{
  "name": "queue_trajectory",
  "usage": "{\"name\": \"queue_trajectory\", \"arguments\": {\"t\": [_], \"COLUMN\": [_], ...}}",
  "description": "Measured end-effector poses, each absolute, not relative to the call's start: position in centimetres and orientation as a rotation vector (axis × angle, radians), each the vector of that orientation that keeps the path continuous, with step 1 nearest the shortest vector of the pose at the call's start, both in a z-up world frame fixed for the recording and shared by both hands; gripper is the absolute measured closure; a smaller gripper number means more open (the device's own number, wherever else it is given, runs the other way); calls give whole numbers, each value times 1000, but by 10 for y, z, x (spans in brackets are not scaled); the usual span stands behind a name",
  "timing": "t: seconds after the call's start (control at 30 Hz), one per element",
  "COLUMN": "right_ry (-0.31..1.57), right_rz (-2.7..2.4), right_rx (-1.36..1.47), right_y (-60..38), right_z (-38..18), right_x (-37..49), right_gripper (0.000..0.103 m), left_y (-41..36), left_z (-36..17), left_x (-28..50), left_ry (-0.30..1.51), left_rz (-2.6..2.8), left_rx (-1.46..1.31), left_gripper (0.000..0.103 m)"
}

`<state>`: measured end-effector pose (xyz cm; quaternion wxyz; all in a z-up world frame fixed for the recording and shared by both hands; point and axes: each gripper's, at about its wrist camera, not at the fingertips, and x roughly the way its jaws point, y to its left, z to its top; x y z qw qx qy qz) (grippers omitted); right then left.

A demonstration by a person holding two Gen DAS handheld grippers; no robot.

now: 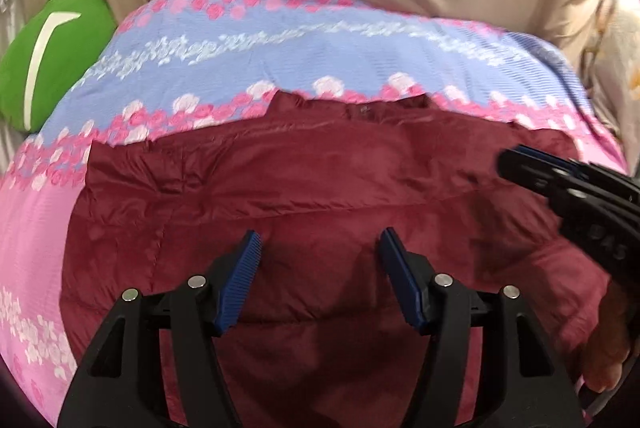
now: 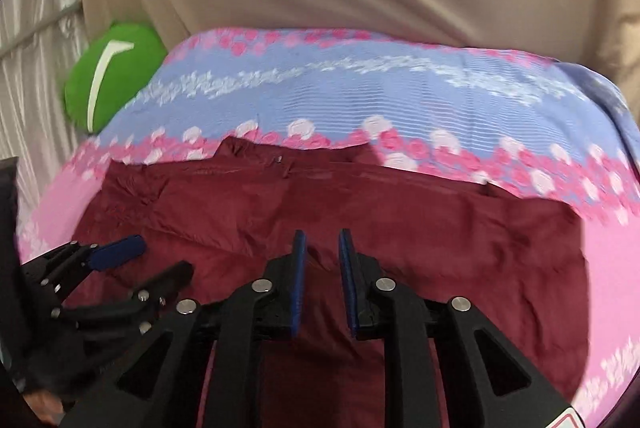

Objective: Fold large clothes

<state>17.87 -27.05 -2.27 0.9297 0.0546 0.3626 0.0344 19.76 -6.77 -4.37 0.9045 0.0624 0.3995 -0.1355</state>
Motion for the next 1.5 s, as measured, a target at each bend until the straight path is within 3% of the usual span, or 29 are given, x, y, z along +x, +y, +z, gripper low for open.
{"name": "queue_trajectory", "arguments": {"t": [0.23,0.27,0.37,0.47,0.57,0.8,1.03,1.5], "right_ry": [800,801,827,829,785,797,932,861], "right_rz": [-192,-191,-113,-157,-150,97,119,82], "right_rx": [198,234,411,319,271,217,175,140], "right_y": [-357,-372,-405,-392,-371,-301,-268,-264], "right_z": [-59,-63,-75,-68,-48,-16,-56,-71], "right_x": [192,191,188,186,178,189,252,257], "right_gripper": [88,103,103,103,85,84,84,85], "left_y": [-54,-55,-62,-63,-44,2,3,-3], "left_z": [-58,-60,-66,-62,-46,-35,-61,-77], "left_x": [211,212,213,212,211,256,283,295], "left_ry": [837,834,822,809,786,808,856,853], "left_rz": [-246,-252,-255,-243,-226,-108,-79,-55], "left_rx": [113,117,149,167,135,95,126,135], "left_gripper": [35,34,33,33,34,34,28,21]}}
